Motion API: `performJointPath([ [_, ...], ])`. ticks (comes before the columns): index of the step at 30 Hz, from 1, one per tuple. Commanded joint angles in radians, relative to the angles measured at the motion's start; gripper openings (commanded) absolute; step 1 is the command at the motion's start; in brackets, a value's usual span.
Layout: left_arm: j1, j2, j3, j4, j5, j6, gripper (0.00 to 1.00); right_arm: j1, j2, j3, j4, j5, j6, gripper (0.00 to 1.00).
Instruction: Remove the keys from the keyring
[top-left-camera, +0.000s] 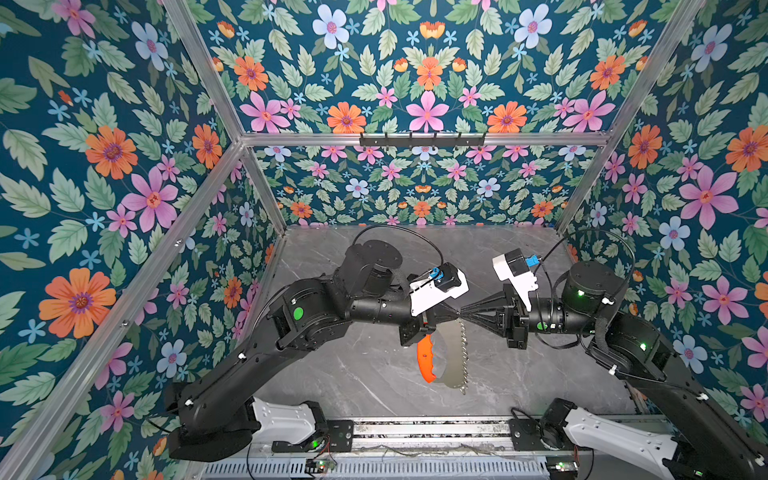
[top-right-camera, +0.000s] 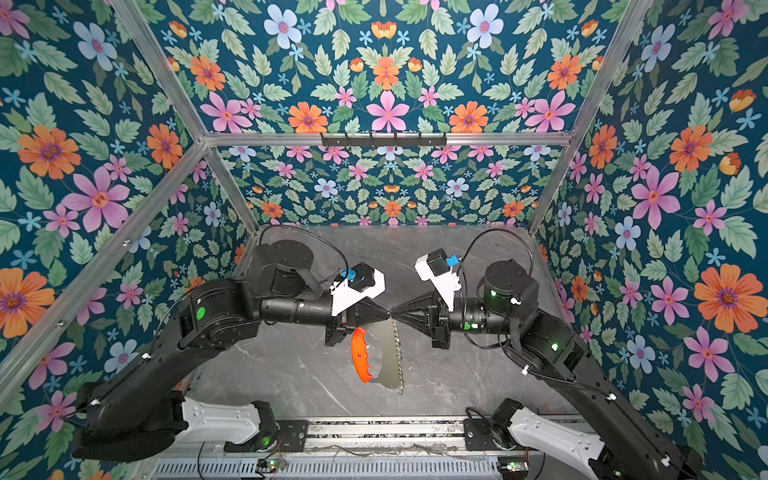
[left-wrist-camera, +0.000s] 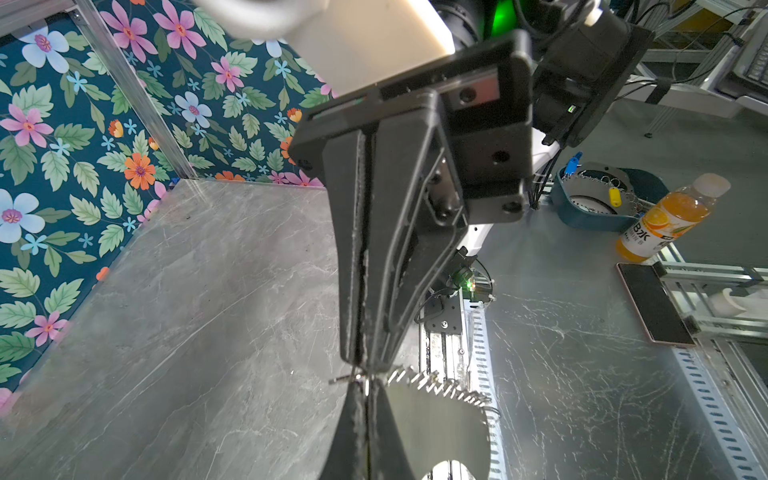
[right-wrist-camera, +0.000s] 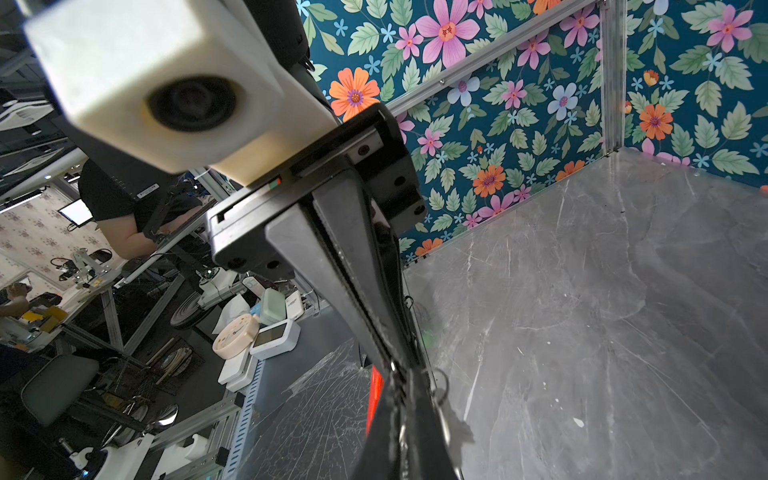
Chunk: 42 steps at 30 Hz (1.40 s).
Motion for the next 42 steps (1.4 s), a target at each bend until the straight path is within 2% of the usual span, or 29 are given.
performJointPath([
  [1,0.001,-0.003,0.003,0.055,0.006,-0.004,0.00,0.001,0.004,-0.001,0.024,-0.019,0.011,0.12],
  [5,0.001,-0.012,-0.005,0.070,0.006,-0.004,0.00,0.001,0.008,-0.006,0.037,-0.029,0.019,0.11],
  [9,0.000,-0.011,-0.009,0.076,0.009,-0.007,0.00,0.001,0.016,-0.004,0.041,-0.030,0.021,0.00],
  [16,0.001,-0.009,-0.007,0.071,-0.012,-0.025,0.00,0.001,0.028,0.012,0.020,-0.030,0.023,0.00],
  [23,0.000,-0.018,-0.009,0.062,-0.023,-0.031,0.00,0.002,0.063,0.069,-0.076,-0.040,-0.018,0.00],
  [24,0.001,-0.023,-0.015,0.067,-0.023,-0.030,0.00,0.000,0.063,0.070,-0.071,-0.033,-0.016,0.03],
  [25,0.001,-0.030,-0.022,0.076,-0.023,-0.027,0.00,0.001,0.057,0.062,-0.054,-0.033,-0.013,0.16],
  [27,0.002,-0.048,-0.046,0.104,-0.020,-0.030,0.00,0.000,0.043,0.046,-0.026,-0.030,-0.010,0.33],
  [29,0.000,-0.060,-0.061,0.120,-0.014,-0.028,0.00,0.001,0.033,0.036,-0.011,-0.028,-0.014,0.40],
  [38,0.000,-0.060,-0.066,0.135,0.000,-0.028,0.00,0.002,0.056,0.038,-0.005,-0.071,-0.021,0.42],
  [42,0.001,-0.058,-0.066,0.134,0.001,-0.028,0.00,0.001,0.056,0.045,-0.010,-0.066,-0.023,0.34],
])
